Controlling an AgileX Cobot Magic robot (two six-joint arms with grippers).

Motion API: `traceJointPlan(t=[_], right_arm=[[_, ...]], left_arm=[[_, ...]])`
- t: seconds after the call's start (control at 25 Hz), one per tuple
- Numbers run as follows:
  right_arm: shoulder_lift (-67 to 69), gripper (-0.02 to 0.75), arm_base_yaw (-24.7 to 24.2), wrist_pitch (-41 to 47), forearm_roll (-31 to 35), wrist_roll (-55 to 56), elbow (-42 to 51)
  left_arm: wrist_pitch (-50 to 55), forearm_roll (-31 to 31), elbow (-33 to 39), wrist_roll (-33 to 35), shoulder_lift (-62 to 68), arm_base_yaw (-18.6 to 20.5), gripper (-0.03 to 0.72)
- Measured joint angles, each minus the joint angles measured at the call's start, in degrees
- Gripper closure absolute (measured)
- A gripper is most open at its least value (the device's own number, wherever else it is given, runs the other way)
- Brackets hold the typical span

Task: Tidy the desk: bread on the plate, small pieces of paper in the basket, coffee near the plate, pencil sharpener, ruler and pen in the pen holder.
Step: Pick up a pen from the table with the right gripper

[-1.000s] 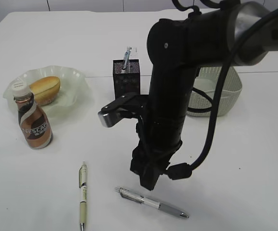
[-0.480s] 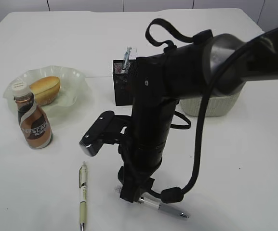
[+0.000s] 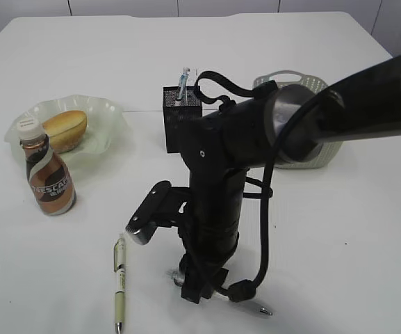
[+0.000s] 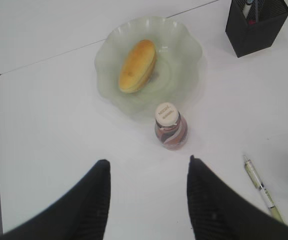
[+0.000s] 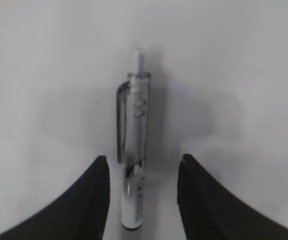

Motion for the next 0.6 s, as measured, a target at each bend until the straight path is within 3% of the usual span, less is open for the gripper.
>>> traceJointPlan(t=[0.6], right_arm=[[0.68,0.405,0.00,-1.44,-1.45,4.76,0.00]], left_arm=[[0.00,0.03,0.00,0.00,0.00,0.00,0.321]])
